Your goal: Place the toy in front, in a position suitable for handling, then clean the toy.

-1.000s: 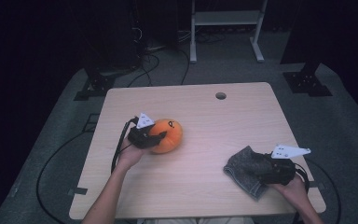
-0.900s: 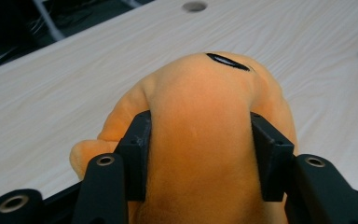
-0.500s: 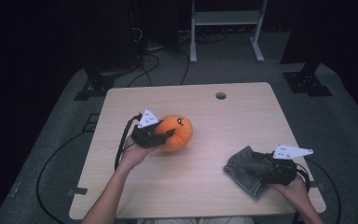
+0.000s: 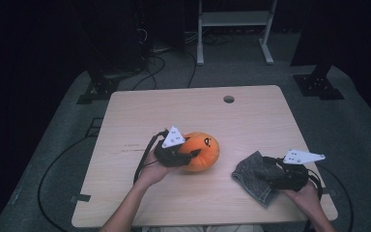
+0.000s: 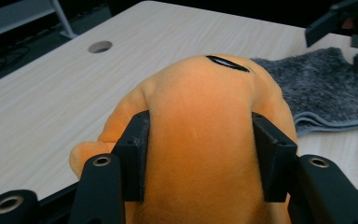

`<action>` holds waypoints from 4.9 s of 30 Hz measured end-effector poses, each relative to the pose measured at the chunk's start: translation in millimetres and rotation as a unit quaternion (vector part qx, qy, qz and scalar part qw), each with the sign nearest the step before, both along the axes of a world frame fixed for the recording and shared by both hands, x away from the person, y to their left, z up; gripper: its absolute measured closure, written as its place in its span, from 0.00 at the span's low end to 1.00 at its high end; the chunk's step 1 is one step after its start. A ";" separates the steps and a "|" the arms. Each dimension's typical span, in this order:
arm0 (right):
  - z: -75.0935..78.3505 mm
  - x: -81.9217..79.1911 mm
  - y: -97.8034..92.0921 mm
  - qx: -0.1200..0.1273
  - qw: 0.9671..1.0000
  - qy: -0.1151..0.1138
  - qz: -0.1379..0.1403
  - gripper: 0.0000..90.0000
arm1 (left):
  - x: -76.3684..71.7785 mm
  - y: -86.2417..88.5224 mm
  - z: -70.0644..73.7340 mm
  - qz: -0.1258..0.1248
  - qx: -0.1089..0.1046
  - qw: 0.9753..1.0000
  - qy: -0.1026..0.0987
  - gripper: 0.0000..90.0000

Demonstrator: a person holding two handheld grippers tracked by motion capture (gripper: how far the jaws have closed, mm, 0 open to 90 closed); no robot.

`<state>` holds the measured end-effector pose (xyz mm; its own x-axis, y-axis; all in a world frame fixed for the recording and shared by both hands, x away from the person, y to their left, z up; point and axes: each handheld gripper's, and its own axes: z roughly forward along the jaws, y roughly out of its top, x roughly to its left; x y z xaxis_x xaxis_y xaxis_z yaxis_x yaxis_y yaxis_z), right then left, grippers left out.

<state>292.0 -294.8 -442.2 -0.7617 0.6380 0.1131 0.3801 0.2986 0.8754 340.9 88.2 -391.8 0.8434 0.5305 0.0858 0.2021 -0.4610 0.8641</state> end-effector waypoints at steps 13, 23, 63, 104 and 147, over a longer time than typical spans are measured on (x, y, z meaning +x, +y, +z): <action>-3.7 3.2 1.8 -0.013 1.000 0.006 -0.005 0.31 | -16.5 -15.6 -12.0 -0.021 0.023 0.999 -0.008 0.51; -4.3 8.3 11.1 -0.039 0.999 0.019 -0.002 0.32 | -28.1 -18.6 -28.8 -0.032 0.018 0.999 0.005 0.48; 0.9 11.9 29.1 -0.068 0.997 0.018 0.038 0.86 | -27.8 21.7 -44.9 -0.042 -0.014 0.998 0.049 0.26; 10.6 0.2 91.2 -0.112 0.987 -0.088 0.077 0.87 | -7.8 17.7 -53.0 -0.002 -0.048 0.994 0.096 0.34; 13.9 -7.9 115.8 -0.081 0.985 -0.071 0.138 0.87 | -42.0 2.4 -46.8 -0.048 0.034 0.998 -0.011 0.18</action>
